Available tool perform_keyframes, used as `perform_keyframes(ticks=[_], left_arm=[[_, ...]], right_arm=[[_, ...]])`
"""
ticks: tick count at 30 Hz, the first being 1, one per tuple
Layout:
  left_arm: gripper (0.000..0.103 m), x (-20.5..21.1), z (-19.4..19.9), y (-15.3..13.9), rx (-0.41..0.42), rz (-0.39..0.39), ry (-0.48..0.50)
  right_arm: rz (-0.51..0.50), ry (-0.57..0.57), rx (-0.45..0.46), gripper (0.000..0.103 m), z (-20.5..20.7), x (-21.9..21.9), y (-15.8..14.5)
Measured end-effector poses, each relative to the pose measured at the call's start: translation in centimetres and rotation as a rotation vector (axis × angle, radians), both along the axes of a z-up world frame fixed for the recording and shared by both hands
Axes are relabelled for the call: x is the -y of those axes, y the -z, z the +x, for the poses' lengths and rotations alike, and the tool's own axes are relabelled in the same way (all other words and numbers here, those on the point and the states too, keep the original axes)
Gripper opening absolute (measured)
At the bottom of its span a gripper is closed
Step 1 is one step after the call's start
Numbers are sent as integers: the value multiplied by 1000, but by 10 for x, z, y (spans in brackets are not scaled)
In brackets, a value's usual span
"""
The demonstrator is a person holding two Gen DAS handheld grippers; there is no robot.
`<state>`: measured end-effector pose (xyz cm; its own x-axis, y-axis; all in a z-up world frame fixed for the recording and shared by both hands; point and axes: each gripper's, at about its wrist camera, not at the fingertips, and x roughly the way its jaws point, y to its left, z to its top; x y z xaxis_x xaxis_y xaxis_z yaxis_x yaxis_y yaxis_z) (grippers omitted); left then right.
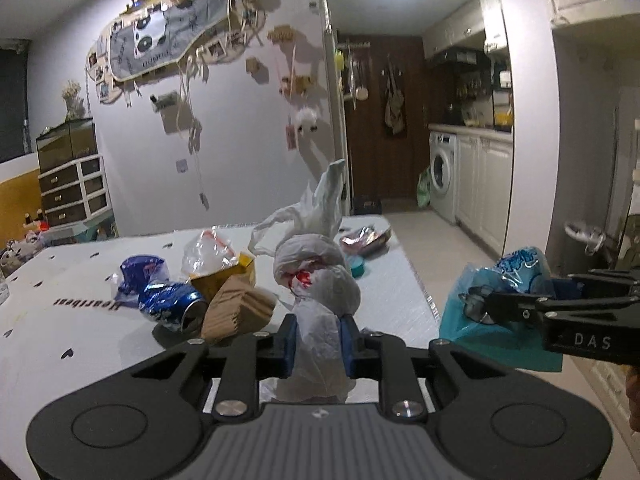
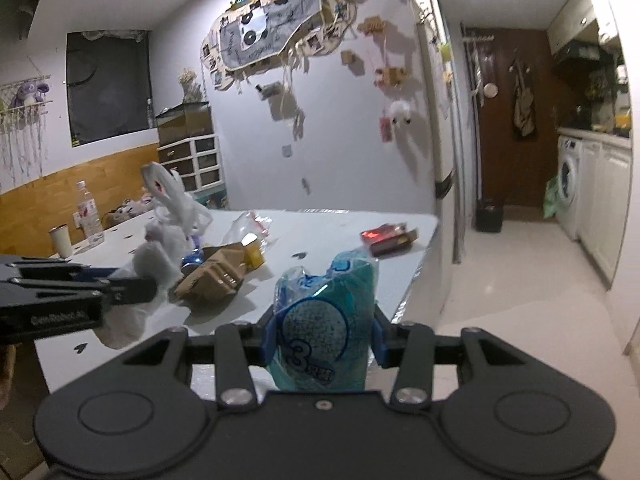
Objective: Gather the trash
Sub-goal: 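Lift the white plastic bag with left tool while right tool carries the blue tissue pack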
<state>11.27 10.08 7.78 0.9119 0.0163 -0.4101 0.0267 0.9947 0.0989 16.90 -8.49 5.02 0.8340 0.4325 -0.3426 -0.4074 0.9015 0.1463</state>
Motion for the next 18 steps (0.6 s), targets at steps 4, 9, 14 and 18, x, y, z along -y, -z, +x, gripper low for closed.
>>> perform_keyframes(ticks=[4, 9, 14, 18], left_arm=[[24, 12, -5, -1, 20, -14, 12], [24, 33, -8, 2, 36, -24, 35], [24, 61, -7, 6, 32, -29, 73], [24, 84, -6, 12, 28, -38, 113]], right_arm=[[-18, 42, 45, 46, -13, 15, -7], [-32, 89, 71, 46, -24, 39, -11], [-44, 136, 70, 46, -33, 65, -9], [-48, 174, 63, 46, -40, 89, -4]])
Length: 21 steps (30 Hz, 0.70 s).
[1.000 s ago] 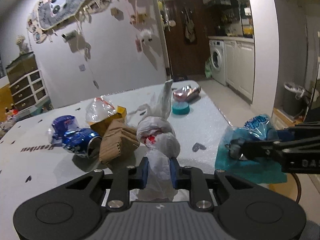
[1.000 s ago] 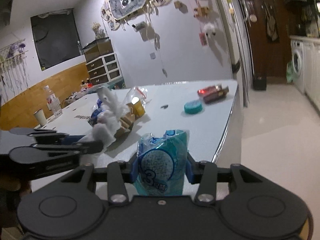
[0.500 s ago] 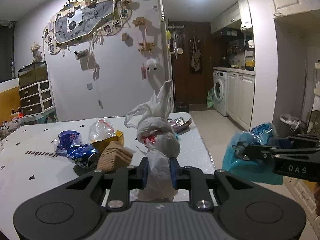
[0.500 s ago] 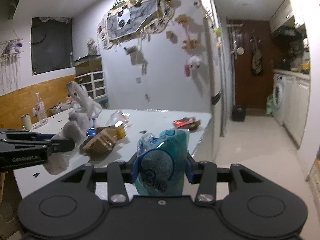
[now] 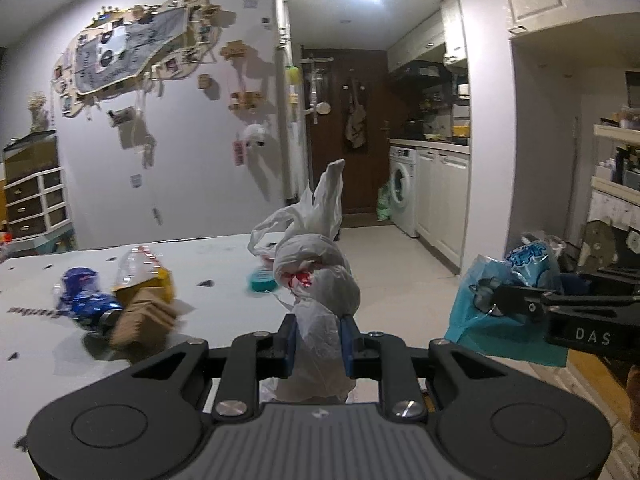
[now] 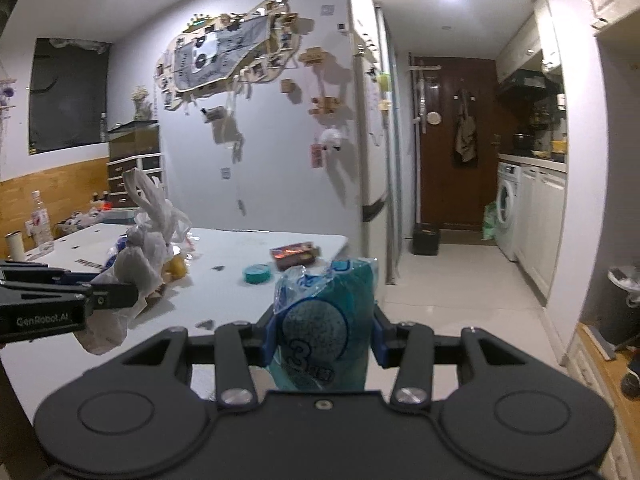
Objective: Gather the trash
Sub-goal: 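Lift the white plastic bag with left tool while right tool carries the blue tissue pack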
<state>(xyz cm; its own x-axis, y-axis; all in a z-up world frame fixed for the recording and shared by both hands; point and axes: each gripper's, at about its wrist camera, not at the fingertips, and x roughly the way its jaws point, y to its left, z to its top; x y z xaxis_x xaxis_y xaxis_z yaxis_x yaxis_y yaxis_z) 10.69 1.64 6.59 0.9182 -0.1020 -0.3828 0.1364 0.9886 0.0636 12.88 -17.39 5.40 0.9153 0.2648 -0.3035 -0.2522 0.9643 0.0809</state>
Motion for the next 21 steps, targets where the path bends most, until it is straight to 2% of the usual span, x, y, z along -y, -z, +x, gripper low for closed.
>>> perform_keyframes(ticks=[12, 21], left_arm=[[24, 69, 13, 24, -32, -19, 113], [24, 107, 42, 65, -131, -31, 167]], right_arm=[[16, 103, -36, 46, -10, 67, 24], [30, 166, -127, 46, 3, 102, 67]])
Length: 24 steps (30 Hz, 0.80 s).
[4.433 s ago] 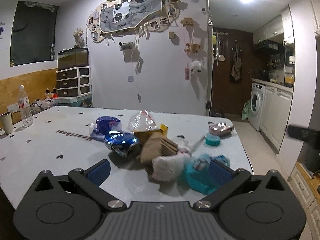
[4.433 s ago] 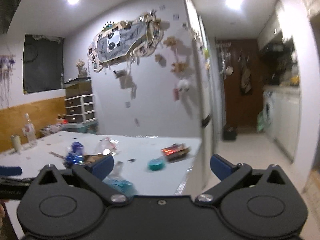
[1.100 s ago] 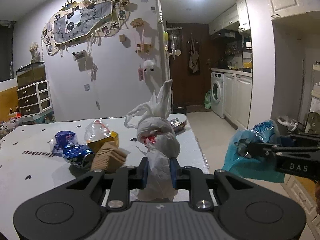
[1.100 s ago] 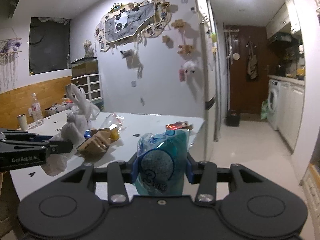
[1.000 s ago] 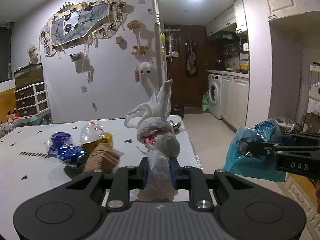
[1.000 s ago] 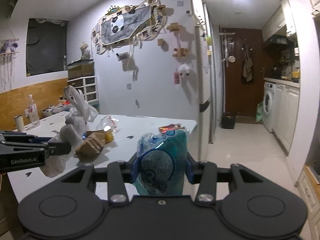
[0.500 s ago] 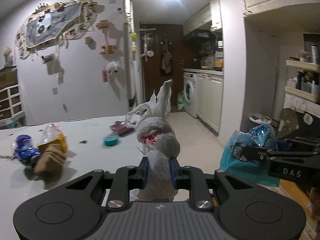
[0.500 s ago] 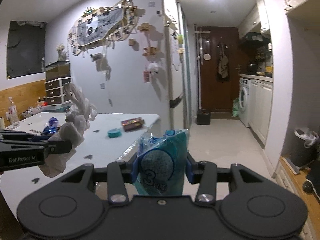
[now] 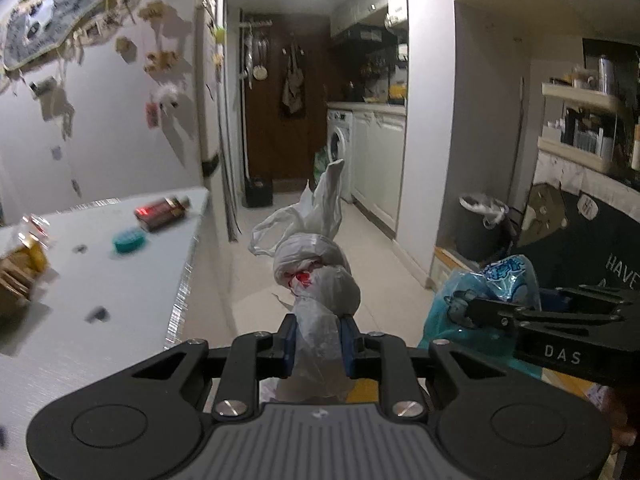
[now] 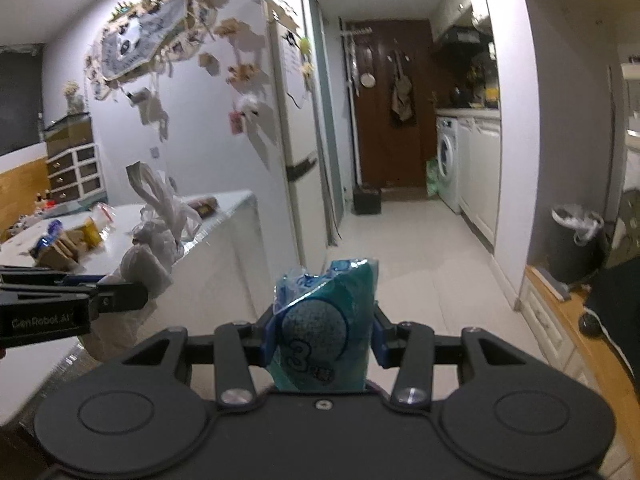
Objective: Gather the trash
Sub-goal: 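Lift the white plastic bag with left tool while right tool carries the blue tissue pack, then open both tools over the bin, dropping the white bag and tissue pack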
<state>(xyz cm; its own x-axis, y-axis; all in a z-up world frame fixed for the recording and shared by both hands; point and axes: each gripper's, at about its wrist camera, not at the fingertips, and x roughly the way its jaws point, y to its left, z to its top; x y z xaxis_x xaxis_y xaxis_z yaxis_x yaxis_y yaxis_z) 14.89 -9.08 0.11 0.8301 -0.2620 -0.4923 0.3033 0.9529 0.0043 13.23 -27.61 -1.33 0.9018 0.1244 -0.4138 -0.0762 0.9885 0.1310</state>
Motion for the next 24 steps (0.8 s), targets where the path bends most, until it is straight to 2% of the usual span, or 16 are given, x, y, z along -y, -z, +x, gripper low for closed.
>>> perform_keyframes(ticks=[10, 17, 24], left_arm=[[24, 25, 49, 71, -158, 1, 27], [24, 28, 87, 130, -290, 11, 5], [24, 29, 113, 172, -364, 30, -6]], right_arm=[[33, 34, -134, 46, 30, 23, 66], [50, 23, -257, 46, 60, 25, 120], [46, -1, -336, 46, 90, 20, 156]])
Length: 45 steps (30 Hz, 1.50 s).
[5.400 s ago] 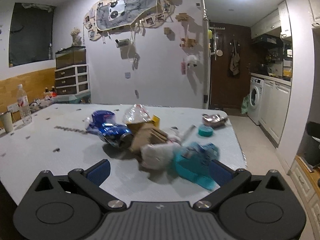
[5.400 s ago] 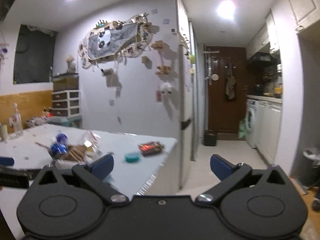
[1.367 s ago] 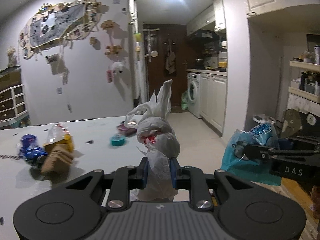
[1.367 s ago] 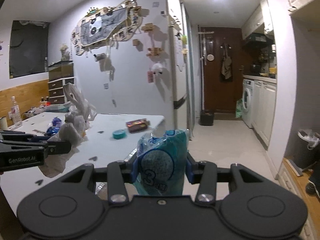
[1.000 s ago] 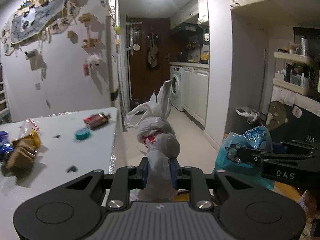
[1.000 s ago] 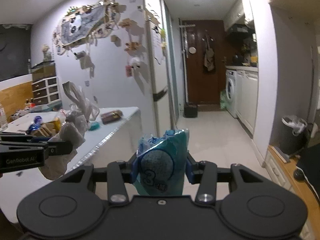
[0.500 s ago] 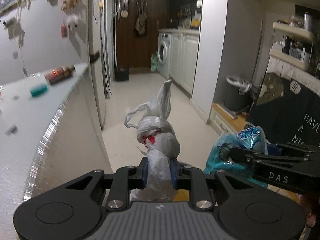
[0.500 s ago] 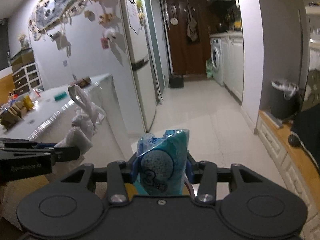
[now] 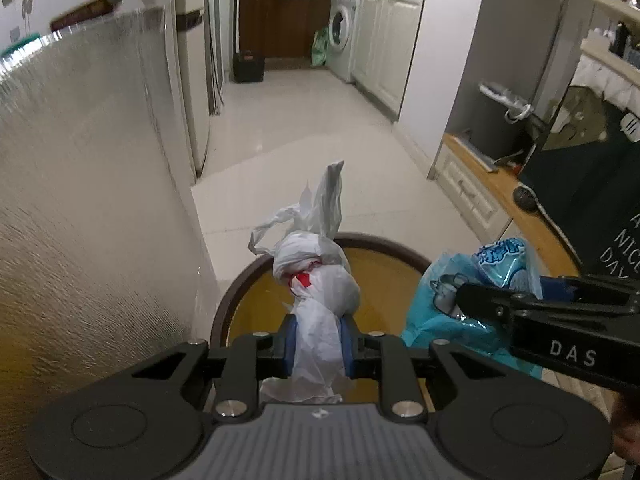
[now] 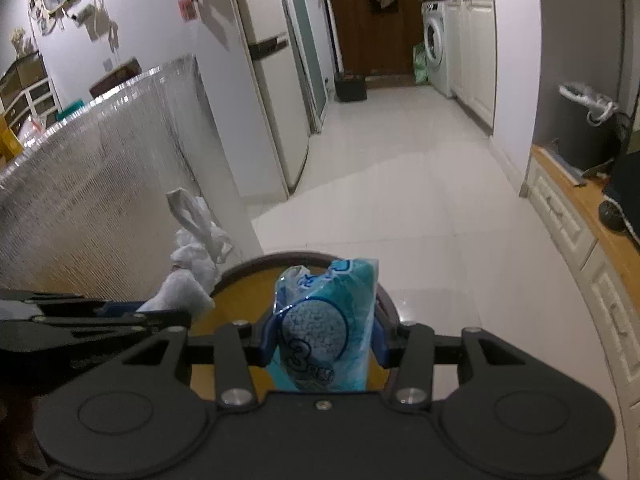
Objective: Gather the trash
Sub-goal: 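Open both tools over the bin, dropping the white bag and tissue pack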
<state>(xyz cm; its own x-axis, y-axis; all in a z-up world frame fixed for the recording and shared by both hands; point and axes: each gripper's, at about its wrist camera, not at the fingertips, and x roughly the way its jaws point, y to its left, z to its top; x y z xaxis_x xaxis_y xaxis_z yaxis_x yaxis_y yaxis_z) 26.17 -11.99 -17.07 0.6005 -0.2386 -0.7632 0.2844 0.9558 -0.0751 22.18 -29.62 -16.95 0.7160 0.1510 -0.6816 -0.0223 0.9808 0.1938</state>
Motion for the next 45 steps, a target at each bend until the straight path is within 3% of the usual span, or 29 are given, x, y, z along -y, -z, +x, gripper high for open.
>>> perform_keyframes(ticks=[15, 24, 34, 42, 45], left_arm=[[24, -8, 51, 63, -148, 11, -42], [24, -10, 62, 90, -257, 60, 10], [26, -14, 66, 100, -272, 67, 41], [38, -13, 65, 95, -262, 63, 46], [54, -15, 63, 92, -243, 105, 27]], right_arm=[[-50, -82, -178, 47, 65, -12, 60], [-78, -110, -303, 48, 91, -27, 88], [-139, -157, -314, 52, 97, -37, 91], [-167, -129, -327, 58, 100, -37, 82], [-175, -127, -332, 58, 99, -37, 79]])
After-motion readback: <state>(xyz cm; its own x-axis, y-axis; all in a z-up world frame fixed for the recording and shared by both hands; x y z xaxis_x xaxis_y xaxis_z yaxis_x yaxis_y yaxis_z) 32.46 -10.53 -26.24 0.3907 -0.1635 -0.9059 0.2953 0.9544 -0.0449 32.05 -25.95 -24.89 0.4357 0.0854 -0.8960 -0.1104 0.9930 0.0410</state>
